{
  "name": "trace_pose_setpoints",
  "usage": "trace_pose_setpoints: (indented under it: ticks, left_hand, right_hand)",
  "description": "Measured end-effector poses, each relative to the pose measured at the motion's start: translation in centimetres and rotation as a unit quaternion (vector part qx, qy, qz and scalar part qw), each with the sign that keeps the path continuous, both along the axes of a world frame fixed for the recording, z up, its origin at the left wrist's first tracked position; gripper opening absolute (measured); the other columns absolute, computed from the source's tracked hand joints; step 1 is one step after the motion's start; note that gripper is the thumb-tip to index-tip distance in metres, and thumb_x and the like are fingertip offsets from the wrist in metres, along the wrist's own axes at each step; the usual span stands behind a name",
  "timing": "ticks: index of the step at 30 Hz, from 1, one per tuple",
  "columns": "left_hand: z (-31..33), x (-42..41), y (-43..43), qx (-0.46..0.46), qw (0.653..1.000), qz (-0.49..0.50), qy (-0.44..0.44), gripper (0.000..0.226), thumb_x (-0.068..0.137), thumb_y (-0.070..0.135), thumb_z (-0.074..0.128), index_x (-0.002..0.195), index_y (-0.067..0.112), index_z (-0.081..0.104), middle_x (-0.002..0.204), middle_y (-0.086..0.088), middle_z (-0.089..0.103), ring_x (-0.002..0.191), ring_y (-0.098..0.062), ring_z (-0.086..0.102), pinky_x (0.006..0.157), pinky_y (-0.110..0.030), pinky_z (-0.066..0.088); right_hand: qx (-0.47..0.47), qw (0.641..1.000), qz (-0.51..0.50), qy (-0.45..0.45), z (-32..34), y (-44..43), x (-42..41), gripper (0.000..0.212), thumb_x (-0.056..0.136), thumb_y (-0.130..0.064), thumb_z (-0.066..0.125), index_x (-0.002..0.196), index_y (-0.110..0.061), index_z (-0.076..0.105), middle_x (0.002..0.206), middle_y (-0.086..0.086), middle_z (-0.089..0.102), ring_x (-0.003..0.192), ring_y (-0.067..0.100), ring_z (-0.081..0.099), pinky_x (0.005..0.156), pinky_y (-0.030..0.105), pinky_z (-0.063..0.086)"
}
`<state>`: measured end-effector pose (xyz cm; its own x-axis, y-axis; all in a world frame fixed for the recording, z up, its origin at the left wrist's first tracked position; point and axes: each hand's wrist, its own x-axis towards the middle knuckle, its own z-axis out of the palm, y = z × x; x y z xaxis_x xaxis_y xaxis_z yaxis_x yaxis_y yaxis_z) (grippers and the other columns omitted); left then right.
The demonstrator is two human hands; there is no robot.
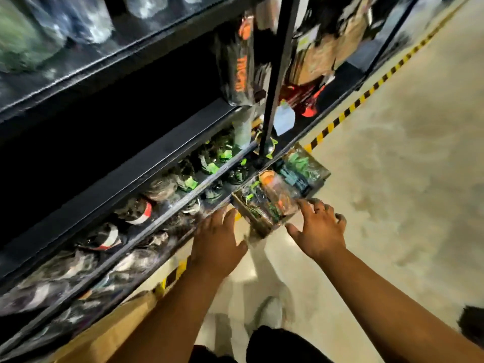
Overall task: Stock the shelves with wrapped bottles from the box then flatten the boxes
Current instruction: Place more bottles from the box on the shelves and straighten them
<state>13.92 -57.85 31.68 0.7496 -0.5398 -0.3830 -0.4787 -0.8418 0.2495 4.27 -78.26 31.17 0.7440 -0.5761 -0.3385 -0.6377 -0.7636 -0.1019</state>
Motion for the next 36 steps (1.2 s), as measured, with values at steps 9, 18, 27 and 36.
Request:
trace_pose_setpoints:
  ticks: [9, 18, 27, 36]
  left_hand:
    - [-2.9, 3.7, -10.9, -0.003, 0.998, -0.041, 0.057, 0.078, 0.092, 0.05, 0.057, 0.156, 0.026, 0.02, 0.161, 0.0, 0.023, 0.146, -0.024, 0.026, 0.115, -0.036, 0.027]
    - [-10.7, 11.2, -21.7, 0.033, 0.99, -0.078, 0.109, 0.076, 0.089, 0.046, 0.064, 0.153, 0.024, 0.029, 0.153, -0.005, 0.036, 0.135, -0.03, 0.04, 0.107, -0.04, 0.04]
    - [-22.9, 13.4, -29.7, 0.067, 0.984, -0.026, 0.164, 0.077, 0.091, 0.046, 0.065, 0.153, 0.016, 0.029, 0.151, -0.013, 0.037, 0.137, -0.033, 0.036, 0.11, -0.043, 0.037]
    - [-41.3, 12.6, -36.5, 0.097, 0.902, 0.328, 0.264, 0.1, 0.08, 0.07, 0.063, 0.154, 0.013, 0.026, 0.147, -0.018, 0.042, 0.13, -0.037, 0.046, 0.098, -0.04, 0.042]
  right_hand:
    - [0.024, 0.999, -0.039, 0.022, -2.0, -9.2, 2.1, 0.067, 0.092, -0.06, 0.047, 0.15, -0.035, 0.027, 0.156, 0.001, 0.03, 0.141, 0.029, 0.029, 0.111, 0.051, 0.025]
    - [0.042, 0.995, -0.077, 0.052, -8.7, -18.8, 9.7, 0.07, 0.089, -0.055, 0.055, 0.149, -0.028, 0.03, 0.152, 0.01, 0.035, 0.135, 0.034, 0.034, 0.107, 0.051, 0.027]
    - [0.078, 0.991, -0.083, 0.066, -22.3, -28.4, 15.2, 0.073, 0.088, -0.055, 0.061, 0.148, -0.025, 0.032, 0.151, 0.015, 0.035, 0.135, 0.036, 0.034, 0.105, 0.051, 0.029]
    - [0.11, 0.989, 0.03, 0.095, -36.8, -35.2, 15.4, 0.08, 0.086, -0.052, 0.066, 0.151, -0.023, 0.028, 0.152, 0.019, 0.033, 0.135, 0.041, 0.034, 0.105, 0.055, 0.032]
